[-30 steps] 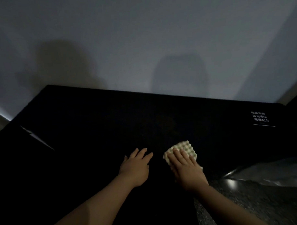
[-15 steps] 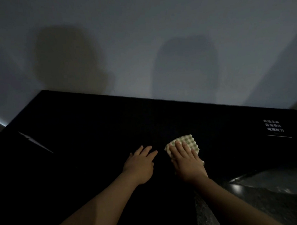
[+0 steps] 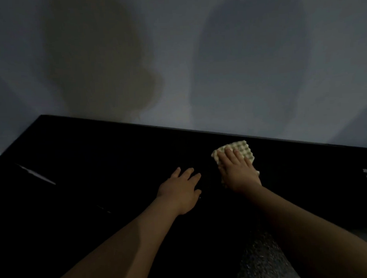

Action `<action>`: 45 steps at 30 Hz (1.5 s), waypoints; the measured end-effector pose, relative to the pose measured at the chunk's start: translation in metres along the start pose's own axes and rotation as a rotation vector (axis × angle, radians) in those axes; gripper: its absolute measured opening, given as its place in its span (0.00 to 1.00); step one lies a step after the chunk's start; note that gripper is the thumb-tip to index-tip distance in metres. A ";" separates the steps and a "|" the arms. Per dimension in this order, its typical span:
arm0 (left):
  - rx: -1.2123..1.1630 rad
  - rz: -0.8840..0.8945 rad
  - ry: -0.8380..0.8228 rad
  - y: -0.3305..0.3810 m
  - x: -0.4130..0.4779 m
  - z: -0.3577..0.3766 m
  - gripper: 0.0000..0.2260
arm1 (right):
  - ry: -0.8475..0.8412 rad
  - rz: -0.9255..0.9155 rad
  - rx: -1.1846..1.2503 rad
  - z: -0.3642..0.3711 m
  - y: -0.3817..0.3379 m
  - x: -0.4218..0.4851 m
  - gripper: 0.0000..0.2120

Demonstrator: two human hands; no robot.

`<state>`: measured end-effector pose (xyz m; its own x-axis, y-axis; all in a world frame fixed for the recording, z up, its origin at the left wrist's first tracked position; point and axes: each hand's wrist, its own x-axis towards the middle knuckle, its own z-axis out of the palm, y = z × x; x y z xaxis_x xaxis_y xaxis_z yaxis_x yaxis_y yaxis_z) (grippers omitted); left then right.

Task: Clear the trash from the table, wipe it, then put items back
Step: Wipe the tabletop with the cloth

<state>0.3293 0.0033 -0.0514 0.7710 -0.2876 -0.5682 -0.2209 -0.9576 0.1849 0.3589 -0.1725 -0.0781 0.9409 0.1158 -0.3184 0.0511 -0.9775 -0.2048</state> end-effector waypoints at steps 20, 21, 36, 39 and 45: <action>-0.021 -0.008 0.046 0.002 0.002 0.000 0.24 | 0.000 -0.034 0.011 0.020 -0.010 -0.062 0.24; -0.020 -0.007 0.042 0.001 0.002 0.001 0.24 | 0.007 -0.037 0.012 0.020 -0.009 -0.066 0.24; -0.024 0.004 0.091 -0.001 0.004 0.007 0.23 | 0.142 0.055 0.014 -0.008 0.001 0.047 0.26; -0.039 0.002 0.086 -0.001 0.007 0.003 0.23 | 0.127 0.060 0.011 -0.012 0.001 0.057 0.27; -0.007 -0.017 0.106 0.003 0.003 0.006 0.23 | 0.130 -0.022 0.002 0.014 -0.010 -0.008 0.25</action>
<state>0.3271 -0.0008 -0.0569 0.8335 -0.2679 -0.4831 -0.2039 -0.9620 0.1816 0.3463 -0.1611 -0.0865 0.9749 0.1131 -0.1916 0.0713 -0.9745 -0.2126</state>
